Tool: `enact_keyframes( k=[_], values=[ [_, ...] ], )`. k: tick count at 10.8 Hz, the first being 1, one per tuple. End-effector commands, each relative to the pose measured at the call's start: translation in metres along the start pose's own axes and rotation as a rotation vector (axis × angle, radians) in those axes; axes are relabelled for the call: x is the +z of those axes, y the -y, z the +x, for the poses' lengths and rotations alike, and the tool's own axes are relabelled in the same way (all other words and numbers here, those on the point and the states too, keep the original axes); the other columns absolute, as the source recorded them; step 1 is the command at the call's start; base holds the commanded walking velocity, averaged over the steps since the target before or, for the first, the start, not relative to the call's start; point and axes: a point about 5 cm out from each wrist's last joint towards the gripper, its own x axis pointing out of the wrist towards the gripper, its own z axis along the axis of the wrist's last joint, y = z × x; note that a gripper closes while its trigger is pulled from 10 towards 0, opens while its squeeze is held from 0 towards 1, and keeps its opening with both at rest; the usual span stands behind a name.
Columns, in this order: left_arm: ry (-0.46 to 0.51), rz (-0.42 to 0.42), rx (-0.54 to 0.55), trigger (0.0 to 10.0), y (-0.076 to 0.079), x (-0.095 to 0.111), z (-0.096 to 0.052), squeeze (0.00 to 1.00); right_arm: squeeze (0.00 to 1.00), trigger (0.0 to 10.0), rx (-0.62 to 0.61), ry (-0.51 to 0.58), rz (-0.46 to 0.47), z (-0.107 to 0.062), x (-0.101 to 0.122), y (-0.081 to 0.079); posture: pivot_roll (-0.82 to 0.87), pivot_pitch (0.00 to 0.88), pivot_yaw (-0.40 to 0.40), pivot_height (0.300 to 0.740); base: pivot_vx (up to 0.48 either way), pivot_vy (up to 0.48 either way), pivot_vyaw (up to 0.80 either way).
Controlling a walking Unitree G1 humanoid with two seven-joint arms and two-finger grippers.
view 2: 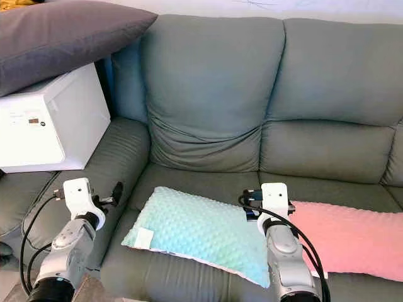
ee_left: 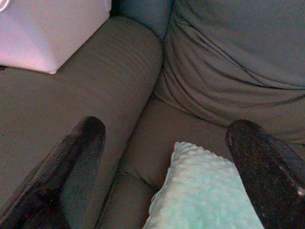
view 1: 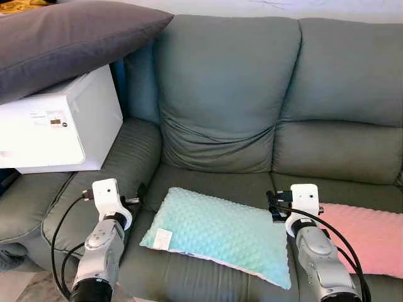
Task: Move the pillow to the sofa
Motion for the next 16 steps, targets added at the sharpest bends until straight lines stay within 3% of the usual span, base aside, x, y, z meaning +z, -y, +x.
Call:
enact_keyframes(
  k=[1, 12, 16],
  values=[
    [0.0, 0.007, 0.006, 10.0, -0.002, 0.0, -0.001, 0.0, 0.0, 10.0, 0.001, -0.012, 0.016, -0.001, -0.002, 0.0, -0.13, 0.0, 0.023, 0.74, -0.281, 0.0, 0.0],
    [-0.009, 0.007, 0.011, 10.0, -0.005, -0.001, -0.001, 0.0, 0.0, 10.0, 0.008, -0.012, 0.027, 0.005, 0.001, -0.001, -0.12, 0.0, 0.024, 0.74, -0.32, 0.0, 0.0],
    [-0.055, 0.022, 0.016, 10.0, -0.012, -0.014, -0.001, 0.0, 0.0, 10.0, 0.003, -0.047, 0.001, 0.009, -0.009, 0.0, -0.11, 0.0, 0.023, 0.74, 0.0, 0.0, 0.0]
  ],
)
